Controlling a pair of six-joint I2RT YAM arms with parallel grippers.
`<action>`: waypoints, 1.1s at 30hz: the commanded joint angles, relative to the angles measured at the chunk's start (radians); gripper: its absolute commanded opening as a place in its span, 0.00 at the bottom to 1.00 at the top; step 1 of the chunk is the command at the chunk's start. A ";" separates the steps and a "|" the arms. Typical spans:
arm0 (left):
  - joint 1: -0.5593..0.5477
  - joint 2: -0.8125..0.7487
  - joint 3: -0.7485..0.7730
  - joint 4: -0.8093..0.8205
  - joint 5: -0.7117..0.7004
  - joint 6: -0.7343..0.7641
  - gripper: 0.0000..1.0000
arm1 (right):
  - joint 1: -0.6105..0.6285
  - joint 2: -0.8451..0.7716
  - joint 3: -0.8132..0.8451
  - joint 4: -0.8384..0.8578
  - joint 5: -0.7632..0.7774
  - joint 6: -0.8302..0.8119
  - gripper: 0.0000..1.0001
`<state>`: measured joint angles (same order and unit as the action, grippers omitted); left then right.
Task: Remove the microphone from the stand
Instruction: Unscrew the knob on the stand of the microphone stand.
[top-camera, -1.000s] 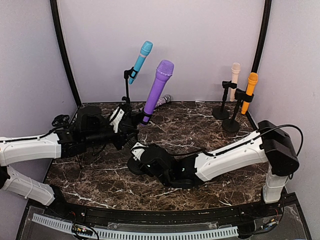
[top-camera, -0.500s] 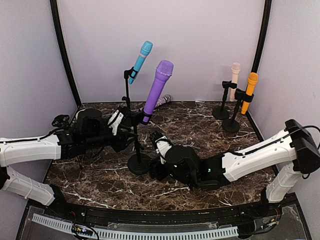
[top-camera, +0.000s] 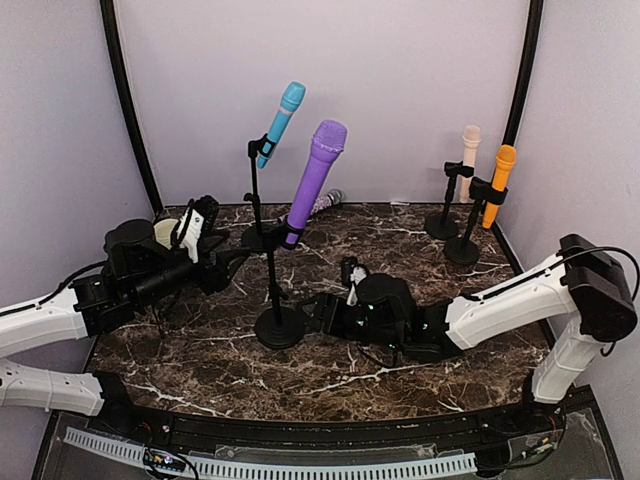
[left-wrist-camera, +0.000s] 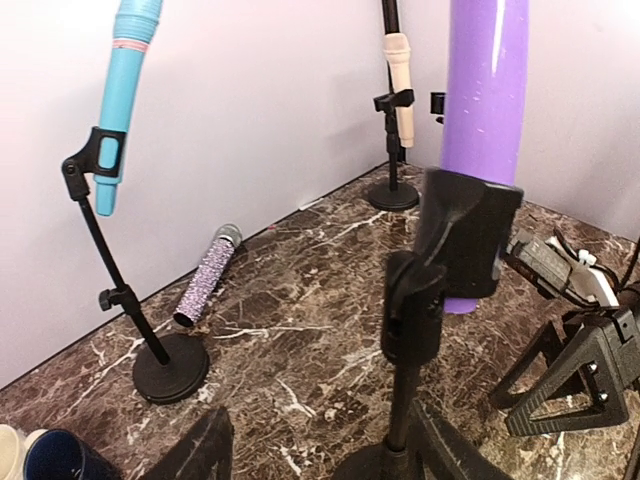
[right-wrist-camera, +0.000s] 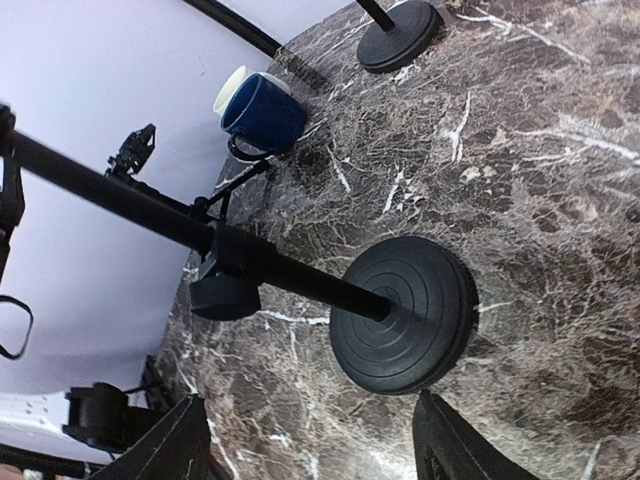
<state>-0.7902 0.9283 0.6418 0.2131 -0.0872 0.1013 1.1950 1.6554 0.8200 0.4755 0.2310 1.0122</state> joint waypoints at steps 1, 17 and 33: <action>-0.004 -0.010 0.002 0.016 -0.104 0.044 0.61 | -0.027 0.052 0.014 0.155 -0.127 0.227 0.69; -0.004 -0.017 0.008 0.019 -0.076 0.054 0.62 | -0.053 0.165 0.141 0.218 -0.126 0.305 0.64; -0.006 -0.014 0.010 0.017 -0.058 0.051 0.62 | -0.073 0.207 0.190 0.210 -0.108 0.302 0.43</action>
<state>-0.7902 0.9241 0.6418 0.2153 -0.1574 0.1463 1.1294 1.8477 0.9791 0.6514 0.1097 1.3212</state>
